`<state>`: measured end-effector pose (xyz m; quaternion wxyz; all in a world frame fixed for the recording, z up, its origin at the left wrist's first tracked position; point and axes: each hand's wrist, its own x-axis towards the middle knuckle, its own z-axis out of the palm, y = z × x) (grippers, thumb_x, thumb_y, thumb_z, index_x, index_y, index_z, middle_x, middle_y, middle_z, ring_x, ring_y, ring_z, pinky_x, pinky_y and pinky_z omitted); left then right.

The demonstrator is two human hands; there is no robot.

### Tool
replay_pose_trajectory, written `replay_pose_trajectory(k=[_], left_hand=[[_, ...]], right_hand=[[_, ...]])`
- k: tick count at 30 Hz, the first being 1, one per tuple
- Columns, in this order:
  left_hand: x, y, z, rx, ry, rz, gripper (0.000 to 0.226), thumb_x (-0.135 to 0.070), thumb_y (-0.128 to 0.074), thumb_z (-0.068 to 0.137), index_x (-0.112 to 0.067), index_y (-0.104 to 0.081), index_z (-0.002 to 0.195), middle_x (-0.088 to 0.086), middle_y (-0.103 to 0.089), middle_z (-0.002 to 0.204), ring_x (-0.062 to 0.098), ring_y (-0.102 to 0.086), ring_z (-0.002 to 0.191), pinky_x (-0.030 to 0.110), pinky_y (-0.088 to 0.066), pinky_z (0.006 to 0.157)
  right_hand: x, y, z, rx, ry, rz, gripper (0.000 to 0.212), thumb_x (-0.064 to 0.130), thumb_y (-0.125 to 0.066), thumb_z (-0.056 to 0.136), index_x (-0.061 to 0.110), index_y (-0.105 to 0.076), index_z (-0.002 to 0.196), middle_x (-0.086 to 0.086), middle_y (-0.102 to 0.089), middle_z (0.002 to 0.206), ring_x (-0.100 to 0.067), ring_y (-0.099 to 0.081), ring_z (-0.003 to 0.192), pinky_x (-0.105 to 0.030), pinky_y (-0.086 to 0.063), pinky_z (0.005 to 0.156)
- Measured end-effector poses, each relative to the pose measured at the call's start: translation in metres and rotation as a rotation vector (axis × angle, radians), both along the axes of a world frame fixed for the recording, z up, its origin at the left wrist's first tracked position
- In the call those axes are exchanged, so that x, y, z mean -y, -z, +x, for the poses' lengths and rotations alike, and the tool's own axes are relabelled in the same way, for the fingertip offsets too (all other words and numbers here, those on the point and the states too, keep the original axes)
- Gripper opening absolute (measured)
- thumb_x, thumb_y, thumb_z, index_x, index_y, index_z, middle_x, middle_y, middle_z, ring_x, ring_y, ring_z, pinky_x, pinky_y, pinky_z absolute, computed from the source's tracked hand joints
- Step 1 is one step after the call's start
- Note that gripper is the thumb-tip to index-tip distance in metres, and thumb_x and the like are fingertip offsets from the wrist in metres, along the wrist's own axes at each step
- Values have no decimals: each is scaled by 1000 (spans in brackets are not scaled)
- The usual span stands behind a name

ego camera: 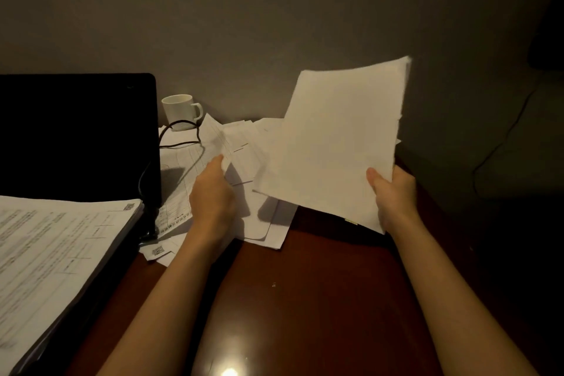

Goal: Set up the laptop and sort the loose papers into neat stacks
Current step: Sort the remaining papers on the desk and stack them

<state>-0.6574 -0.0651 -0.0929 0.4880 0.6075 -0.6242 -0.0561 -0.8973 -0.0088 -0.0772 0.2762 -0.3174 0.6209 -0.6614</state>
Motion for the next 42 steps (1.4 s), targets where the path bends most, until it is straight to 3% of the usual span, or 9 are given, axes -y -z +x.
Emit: replay_pose_trajectory(k=[5, 12, 16, 20, 26, 32, 35, 38, 42], left_hand=[[-1, -2, 3, 38, -26, -7, 44, 11, -36, 87, -6, -59, 120, 17, -65, 104, 34, -58, 92, 32, -40, 70], [1, 4, 4, 190, -1, 79, 52, 14, -39, 87, -4, -47, 135, 19, -58, 127, 38, -54, 113, 49, -44, 96], [-20, -5, -29, 321, 155, -74, 59, 15, -34, 79, -2, -51, 133, 19, -57, 131, 39, -59, 109, 44, -48, 87], [-31, -7, -63, 584, 366, -210, 37, -2, -50, 75, -3, -66, 109, 13, -71, 104, 26, -70, 78, 28, -53, 56], [-42, -3, -65, 809, 407, 44, 37, -17, -48, 93, -13, -40, 129, 3, -55, 123, 24, -59, 103, 33, -39, 69], [-51, 3, -75, 896, 613, -44, 36, -35, -34, 98, -18, -45, 128, 2, -58, 125, 22, -57, 108, 30, -33, 67], [-53, 1, -71, 820, 732, -37, 70, -61, -9, 87, -21, -51, 126, -1, -64, 118, 19, -61, 100, 29, -37, 65], [-44, -4, -58, 644, 703, 0, 76, -67, -11, 84, -25, -59, 126, -6, -65, 122, 13, -60, 108, 28, -45, 80], [-8, 6, -31, 683, 247, 163, 45, -46, -30, 97, -23, -60, 121, -4, -56, 132, 15, -46, 125, 38, -27, 112]], right_hand=[[-2, 15, 23, -56, -323, 185, 32, -4, -52, 92, -1, -57, 124, -6, -63, 105, -22, -61, 92, -23, -50, 65], [6, 30, 43, -155, -536, 167, 24, 3, -57, 90, 24, -67, 95, -5, -70, 107, -23, -67, 98, -46, -50, 94], [8, 29, 51, -107, -542, 153, 20, 1, -53, 93, 15, -65, 99, -10, -70, 105, -27, -66, 100, -47, -51, 92], [10, 21, 44, 38, -504, 197, 19, 8, -48, 98, 6, -61, 111, -15, -67, 106, -26, -65, 92, -31, -57, 69], [11, 17, 23, -7, -329, 344, 31, 12, -42, 100, 1, -57, 125, -12, -66, 106, -30, -63, 99, -44, -52, 89], [2, -1, 25, 325, -479, 261, 52, 48, -20, 102, 16, -58, 118, -8, -67, 106, -23, -65, 90, -30, -57, 68], [3, 2, 25, 234, -476, 306, 29, 21, -44, 100, 6, -59, 120, -12, -67, 110, -26, -66, 93, -33, -58, 72], [7, 10, 19, 21, -287, 351, 32, -6, -45, 94, -2, -57, 122, -17, -62, 118, -32, -62, 102, -34, -52, 74], [10, 21, 10, -63, -29, 288, 22, 0, -44, 95, 10, -62, 102, -7, -63, 105, -29, -63, 100, -34, -50, 71]])
